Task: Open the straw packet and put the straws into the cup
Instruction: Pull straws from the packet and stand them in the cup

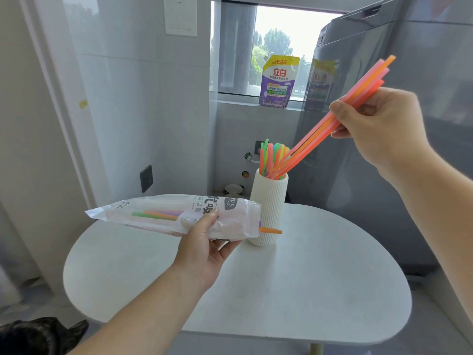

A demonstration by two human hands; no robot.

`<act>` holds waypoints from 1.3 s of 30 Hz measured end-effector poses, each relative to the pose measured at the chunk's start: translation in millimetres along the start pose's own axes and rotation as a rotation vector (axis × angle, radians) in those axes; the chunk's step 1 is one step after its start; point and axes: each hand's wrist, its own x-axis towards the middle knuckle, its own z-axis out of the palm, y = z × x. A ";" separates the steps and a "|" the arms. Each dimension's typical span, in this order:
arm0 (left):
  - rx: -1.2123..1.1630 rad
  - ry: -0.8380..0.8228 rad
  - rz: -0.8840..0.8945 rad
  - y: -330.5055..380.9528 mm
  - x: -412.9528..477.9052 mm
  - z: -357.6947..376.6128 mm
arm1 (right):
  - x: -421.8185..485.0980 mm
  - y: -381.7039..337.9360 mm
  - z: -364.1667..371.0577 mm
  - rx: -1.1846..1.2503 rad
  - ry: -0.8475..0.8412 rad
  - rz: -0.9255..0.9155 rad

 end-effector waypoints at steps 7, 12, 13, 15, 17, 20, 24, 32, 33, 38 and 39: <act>0.007 -0.004 -0.007 -0.3 0.1 -0.8 | 2.4 -3.4 -2.7 -0.011 0.021 -0.006; 0.011 -0.007 -0.009 -0.9 1.0 -1.0 | -1.2 -3.4 -1.2 -0.039 -0.003 -0.003; 0.012 -0.007 -0.008 -1.2 1.0 -1.3 | -2.1 -3.9 -0.3 -0.043 -0.011 -0.003; 0.013 -0.010 -0.007 -1.6 1.2 -1.6 | -3.0 -4.5 1.3 -0.048 -0.023 0.000; 0.014 -0.015 -0.008 -1.9 1.1 -1.5 | -2.8 -4.8 3.2 -0.058 -0.035 0.007; 0.022 -0.012 -0.013 -2.1 1.3 -1.0 | -1.7 -4.9 6.2 -0.073 -0.071 0.028; 0.013 -0.007 -0.012 -1.4 1.3 -1.3 | -1.5 -4.9 15.1 -0.134 -0.092 0.014; 0.014 -0.007 -0.025 -0.2 -1.4 0.2 | 13.0 0.6 40.5 -0.221 -0.194 0.085; 0.012 -0.004 -0.029 0.1 -1.8 0.8 | 16.3 2.3 45.5 -0.242 -0.214 0.095; 0.009 -0.003 -0.033 -0.4 -1.9 1.7 | 24.1 14.2 74.6 -0.406 -0.340 0.127; 0.010 -0.002 -0.034 -0.6 -1.7 1.1 | 22.9 17.2 80.3 -0.440 -0.373 0.127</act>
